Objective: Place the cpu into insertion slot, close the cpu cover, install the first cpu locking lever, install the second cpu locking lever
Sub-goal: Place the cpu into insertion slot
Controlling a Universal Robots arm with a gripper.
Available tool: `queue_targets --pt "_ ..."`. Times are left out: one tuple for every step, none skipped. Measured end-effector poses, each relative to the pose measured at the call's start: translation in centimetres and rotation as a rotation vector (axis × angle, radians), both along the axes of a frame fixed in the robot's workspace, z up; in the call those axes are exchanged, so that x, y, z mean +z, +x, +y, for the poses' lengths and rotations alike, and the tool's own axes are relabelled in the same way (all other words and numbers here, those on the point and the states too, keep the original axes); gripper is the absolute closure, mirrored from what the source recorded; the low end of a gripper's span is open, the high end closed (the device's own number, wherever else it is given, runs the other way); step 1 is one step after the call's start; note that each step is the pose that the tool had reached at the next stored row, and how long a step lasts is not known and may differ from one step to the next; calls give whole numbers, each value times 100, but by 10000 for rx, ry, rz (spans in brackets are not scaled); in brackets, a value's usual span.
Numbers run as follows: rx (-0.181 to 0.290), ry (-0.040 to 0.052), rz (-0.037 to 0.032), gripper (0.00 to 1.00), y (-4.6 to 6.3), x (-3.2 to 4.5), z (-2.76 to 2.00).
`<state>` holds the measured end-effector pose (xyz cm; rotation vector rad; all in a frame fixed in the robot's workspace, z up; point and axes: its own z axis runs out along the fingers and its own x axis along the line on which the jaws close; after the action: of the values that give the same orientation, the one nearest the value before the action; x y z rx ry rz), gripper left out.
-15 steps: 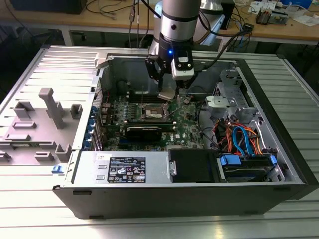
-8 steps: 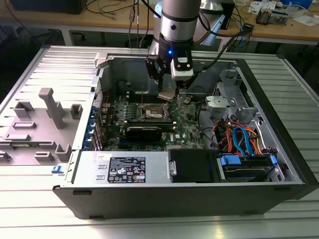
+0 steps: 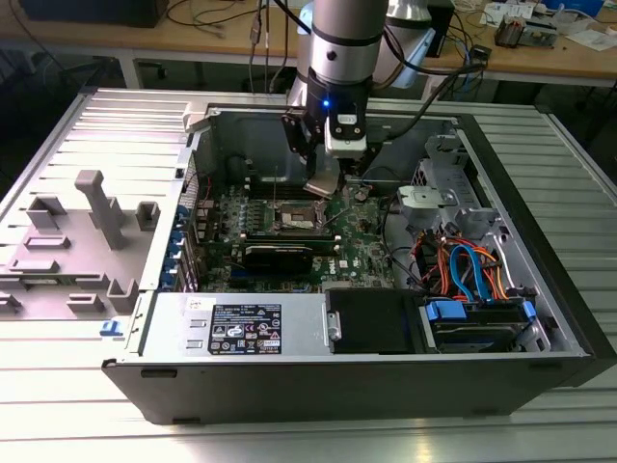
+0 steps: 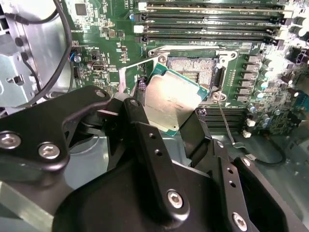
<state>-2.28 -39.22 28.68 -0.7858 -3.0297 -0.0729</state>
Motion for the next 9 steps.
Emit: queue_targets --pt "-179 0 0 46 0 -6 0" --pt "-372 1 0 46 0 -14 0" --pt "-523 0 0 46 0 -21 0" --pt "-608 -3 0 46 0 -24 0" --pt "-756 -7 0 46 0 -29 0" --pt "-858 -9 1 46 0 -33 0" --pt "-955 -8 0 46 0 -36 0" --pt "-1075 -9 0 46 0 -40 0" --pt "-1168 -8 1 46 0 -42 0"
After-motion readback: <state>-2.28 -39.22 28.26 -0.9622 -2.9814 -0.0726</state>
